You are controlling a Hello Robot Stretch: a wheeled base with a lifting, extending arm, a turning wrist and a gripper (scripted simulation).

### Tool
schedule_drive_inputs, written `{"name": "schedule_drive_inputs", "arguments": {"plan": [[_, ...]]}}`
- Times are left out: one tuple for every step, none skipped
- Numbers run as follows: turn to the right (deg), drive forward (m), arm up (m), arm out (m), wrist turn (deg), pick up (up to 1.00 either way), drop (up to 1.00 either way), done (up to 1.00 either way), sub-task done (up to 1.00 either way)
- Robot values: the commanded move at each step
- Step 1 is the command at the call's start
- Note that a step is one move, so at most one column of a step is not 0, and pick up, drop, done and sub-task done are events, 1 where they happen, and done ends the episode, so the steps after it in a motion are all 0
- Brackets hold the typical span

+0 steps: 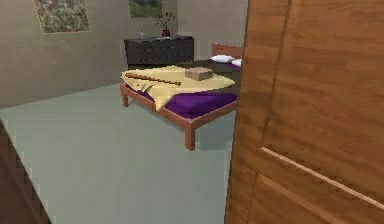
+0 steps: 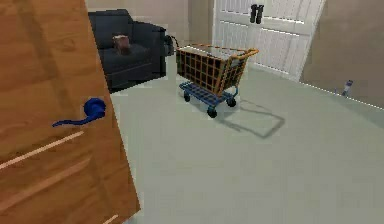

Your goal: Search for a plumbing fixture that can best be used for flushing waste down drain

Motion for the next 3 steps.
{"name": "schedule_drive_inputs", "arguments": {"plan": [[-6.0,0.0,0.0,0.0,0.0,0.0,0.0,0.0,0.0],[0.0,0.4,0.0,0.0,0.0,0.0,0.0,0.0,0.0],[-33.0,0.0,0.0,0.0,0.0,0.0,0.0,0.0,0.0]]}}
